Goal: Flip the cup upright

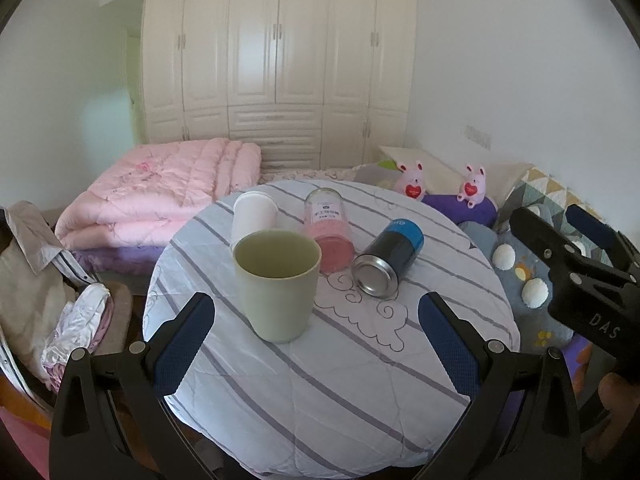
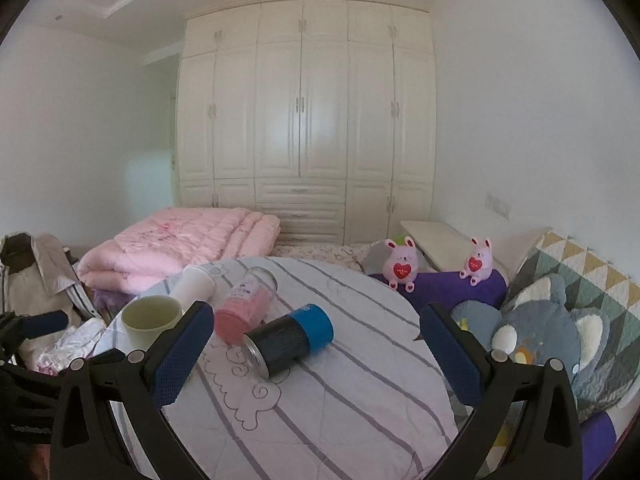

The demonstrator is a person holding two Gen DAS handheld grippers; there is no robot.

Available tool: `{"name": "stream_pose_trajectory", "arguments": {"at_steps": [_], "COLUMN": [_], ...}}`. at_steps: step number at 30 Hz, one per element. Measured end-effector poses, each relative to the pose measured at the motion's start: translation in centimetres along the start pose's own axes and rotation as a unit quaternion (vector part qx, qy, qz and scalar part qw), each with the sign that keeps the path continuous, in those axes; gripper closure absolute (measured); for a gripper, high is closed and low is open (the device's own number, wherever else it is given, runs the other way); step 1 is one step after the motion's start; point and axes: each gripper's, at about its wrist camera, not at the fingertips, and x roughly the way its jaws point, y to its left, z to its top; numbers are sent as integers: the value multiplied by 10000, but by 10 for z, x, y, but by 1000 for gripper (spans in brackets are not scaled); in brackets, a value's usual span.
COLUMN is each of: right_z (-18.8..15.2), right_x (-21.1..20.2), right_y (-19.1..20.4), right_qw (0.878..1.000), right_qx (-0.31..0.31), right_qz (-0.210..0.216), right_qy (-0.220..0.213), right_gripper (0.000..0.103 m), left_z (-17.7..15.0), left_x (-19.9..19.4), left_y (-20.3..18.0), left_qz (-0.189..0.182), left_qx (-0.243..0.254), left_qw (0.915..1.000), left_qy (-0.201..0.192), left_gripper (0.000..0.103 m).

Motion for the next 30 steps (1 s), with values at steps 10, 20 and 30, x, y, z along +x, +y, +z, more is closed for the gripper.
{"name": "stream_pose_trajectory", "arguments": {"at_steps": [10, 20, 30], "right_z": [-4, -6, -8], "right_x": [-2, 4, 16], "right_y": [1, 5, 7], "right_qw": [9999, 9996, 9989], "right_qx": [-22, -85, -67], "right_qz": [112, 203, 207], "right_qy": [75, 190, 408], "right_gripper": [0, 0, 0], "left_z": [-1, -3, -6], "left_x": [-6, -4, 18], "left_y": [-1, -5, 5], "left_qz": [68, 201, 365], "left_qx": [9, 182, 32], "left_qw": [9997, 9989, 9993], "left_qy": [-245, -377, -37], "left_gripper": [0, 0, 0]}}
